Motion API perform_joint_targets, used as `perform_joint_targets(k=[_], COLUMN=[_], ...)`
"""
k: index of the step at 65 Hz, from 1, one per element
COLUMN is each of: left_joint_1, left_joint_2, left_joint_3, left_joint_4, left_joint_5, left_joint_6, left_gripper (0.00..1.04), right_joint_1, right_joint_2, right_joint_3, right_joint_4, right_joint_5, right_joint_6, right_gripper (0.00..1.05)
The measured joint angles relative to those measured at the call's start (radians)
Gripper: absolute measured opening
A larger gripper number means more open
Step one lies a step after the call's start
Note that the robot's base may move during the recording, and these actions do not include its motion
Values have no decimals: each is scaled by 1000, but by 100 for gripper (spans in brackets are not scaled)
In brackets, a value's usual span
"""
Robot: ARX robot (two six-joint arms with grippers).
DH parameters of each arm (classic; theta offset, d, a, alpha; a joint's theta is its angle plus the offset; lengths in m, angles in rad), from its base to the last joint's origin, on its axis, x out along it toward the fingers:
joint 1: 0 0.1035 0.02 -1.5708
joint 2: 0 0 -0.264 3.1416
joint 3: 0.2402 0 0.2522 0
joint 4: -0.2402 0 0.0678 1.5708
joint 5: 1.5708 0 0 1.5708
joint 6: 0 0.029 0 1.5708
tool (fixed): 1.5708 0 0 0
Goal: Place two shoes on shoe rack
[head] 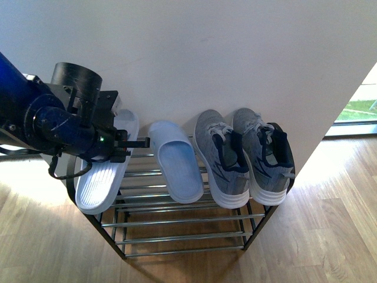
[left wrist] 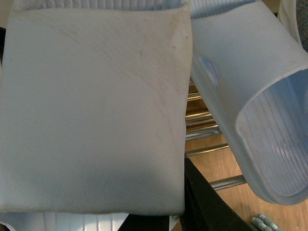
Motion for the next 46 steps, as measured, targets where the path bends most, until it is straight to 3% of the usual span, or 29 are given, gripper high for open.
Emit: perform_joint_targets(k=[26, 46], left_joint_1=[-1, -3], left_joint_2=[87, 87], left_joint_3=[72, 83], left_joint_4=[-8, -29], left_joint_5=[-105, -135], left_joint_6=[-45, -74], left_gripper=[2, 50], right_joint_1=[0, 0], right_joint_2=[0, 0], right_joint_3=[0, 0], right_joint_4=[0, 0], right_joint_5=[0, 0], right_joint_6=[0, 0], right_gripper=[95, 95])
